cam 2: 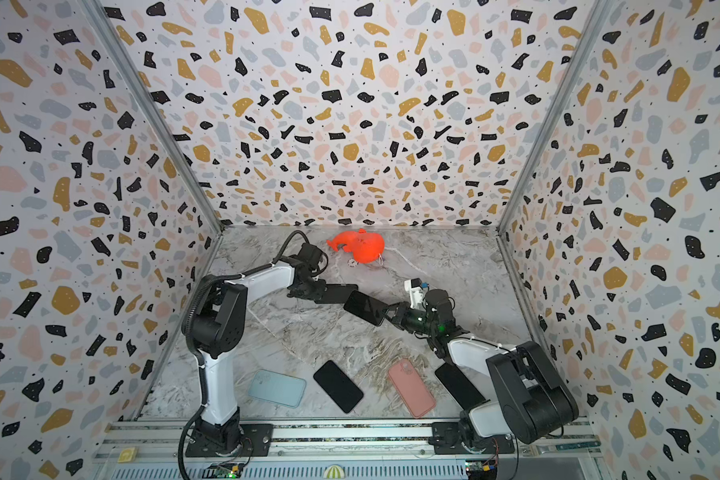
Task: Put the phone into the phone case
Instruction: 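Lift the black case with the left gripper toward the phone in the right gripper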
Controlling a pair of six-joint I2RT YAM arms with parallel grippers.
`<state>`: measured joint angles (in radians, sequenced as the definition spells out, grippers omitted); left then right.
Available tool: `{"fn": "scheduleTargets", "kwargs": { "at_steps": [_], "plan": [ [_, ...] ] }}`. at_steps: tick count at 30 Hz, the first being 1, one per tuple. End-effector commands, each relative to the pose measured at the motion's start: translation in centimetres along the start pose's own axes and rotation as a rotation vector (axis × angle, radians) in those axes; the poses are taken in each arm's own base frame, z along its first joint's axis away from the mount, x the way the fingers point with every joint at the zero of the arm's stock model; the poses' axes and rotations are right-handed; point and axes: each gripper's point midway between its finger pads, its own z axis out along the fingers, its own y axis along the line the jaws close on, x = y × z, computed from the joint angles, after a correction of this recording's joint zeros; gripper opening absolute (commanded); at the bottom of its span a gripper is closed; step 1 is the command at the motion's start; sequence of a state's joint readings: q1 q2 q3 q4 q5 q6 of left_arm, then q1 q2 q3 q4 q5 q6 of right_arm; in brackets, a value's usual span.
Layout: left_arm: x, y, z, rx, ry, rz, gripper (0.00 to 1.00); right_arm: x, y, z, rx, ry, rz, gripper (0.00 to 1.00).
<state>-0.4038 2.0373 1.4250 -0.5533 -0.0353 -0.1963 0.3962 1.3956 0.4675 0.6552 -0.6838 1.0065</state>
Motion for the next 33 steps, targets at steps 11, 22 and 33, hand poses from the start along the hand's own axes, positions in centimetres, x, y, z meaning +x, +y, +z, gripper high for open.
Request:
{"fn": "scheduleTargets", "kwargs": {
  "at_steps": [11, 22, 33],
  "plan": [
    [3.2, -3.5, -2.4, 0.012, -0.006, 0.106, 0.10, -0.7, 3.8, -1.7, -0.053, 0.035, -0.174, 0.00],
    [5.0, -4.8, -3.5, 0.016, -0.017, 0.193, 0.13, -0.3, 3.6, -1.7, -0.016, 0.086, -0.211, 0.01],
    [4.1, -4.3, -2.9, -0.026, -0.033, 0.140, 0.19, -0.6, 3.3, -1.4, -0.004, 0.087, -0.213, 0.01]
  ]
}}
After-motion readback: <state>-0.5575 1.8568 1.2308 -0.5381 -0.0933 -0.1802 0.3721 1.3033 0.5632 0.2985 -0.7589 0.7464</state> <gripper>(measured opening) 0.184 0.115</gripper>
